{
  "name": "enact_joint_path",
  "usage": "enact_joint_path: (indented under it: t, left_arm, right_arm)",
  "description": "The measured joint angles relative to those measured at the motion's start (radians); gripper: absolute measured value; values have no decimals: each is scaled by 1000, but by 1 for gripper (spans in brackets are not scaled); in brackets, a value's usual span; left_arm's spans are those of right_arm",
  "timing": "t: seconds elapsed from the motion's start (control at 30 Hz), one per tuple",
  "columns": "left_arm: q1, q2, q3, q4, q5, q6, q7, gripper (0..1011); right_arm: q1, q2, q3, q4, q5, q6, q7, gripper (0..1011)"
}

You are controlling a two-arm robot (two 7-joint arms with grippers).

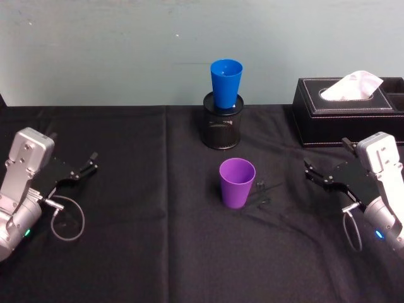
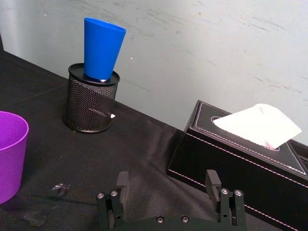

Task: Pick up one cup with a gripper and tap it against the other cup.

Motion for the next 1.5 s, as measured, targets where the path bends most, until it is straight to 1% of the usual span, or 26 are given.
enact_joint_path:
  t: [1.5]
  left_arm:
    - [0,0,0,0,0,0,0,1000]
  right_arm:
    - [0,0,0,0,0,0,0,1004]
